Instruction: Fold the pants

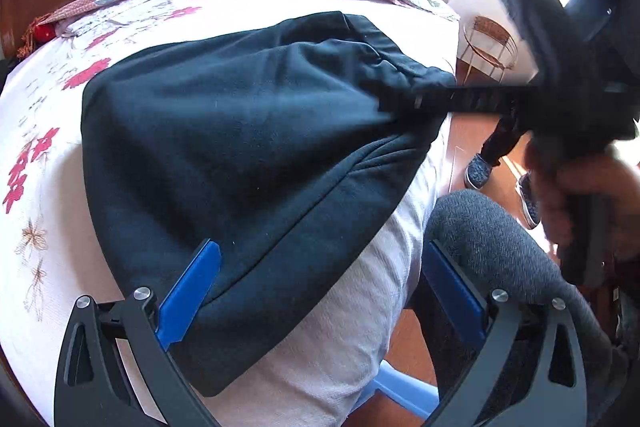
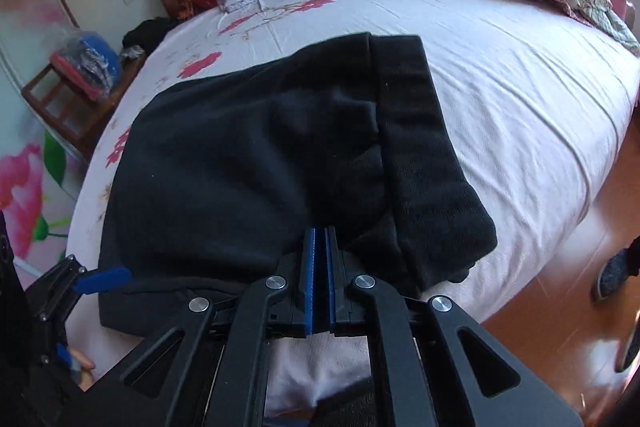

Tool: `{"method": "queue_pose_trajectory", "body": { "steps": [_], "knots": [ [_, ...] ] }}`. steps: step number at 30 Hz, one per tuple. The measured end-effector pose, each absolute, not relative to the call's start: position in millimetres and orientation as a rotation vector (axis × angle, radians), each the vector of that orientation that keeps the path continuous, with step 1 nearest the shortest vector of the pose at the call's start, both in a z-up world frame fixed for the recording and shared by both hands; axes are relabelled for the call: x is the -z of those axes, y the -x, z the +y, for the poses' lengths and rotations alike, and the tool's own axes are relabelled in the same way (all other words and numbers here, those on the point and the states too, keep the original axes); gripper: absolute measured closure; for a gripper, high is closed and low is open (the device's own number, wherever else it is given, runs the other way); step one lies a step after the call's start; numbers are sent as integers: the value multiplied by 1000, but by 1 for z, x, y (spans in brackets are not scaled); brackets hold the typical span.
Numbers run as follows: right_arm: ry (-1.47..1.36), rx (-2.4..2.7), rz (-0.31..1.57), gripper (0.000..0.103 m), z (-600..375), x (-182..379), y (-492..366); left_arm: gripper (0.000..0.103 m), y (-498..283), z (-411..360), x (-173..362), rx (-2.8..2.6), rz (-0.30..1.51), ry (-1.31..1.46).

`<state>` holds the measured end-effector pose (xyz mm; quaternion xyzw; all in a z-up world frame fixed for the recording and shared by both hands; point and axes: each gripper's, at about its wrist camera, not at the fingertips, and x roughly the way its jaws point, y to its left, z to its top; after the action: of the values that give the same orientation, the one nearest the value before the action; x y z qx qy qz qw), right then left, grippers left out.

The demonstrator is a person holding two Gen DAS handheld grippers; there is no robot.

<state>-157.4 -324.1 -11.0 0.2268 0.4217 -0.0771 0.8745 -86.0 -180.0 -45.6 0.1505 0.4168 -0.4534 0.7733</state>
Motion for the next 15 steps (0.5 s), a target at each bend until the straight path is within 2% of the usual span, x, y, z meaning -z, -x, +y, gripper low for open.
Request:
{"method": "queue_pose_trajectory", "body": {
  "steps": [4,6,8,9,10,15],
  "knots": [
    [-548,156,937,101,-332,0,149,2,92,-183,52,971,876,-397],
    [-581,141,875,96,-336,-26,150,2,98,-183,51,966,866,-436],
    [-505,184,806,79,-339,-52,148,2,104,-177,42,974,840,-447],
    [-456,229,790,55,-343,-60,146,2,103,-172,36,974,844,-424],
    [-422,274,782,43,-348,-65,143,2,101,-165,28,971,854,-389],
    [-578,298,827,43,-403,-42,132,2,68,-127,-5,865,810,-268]
  ]
}}
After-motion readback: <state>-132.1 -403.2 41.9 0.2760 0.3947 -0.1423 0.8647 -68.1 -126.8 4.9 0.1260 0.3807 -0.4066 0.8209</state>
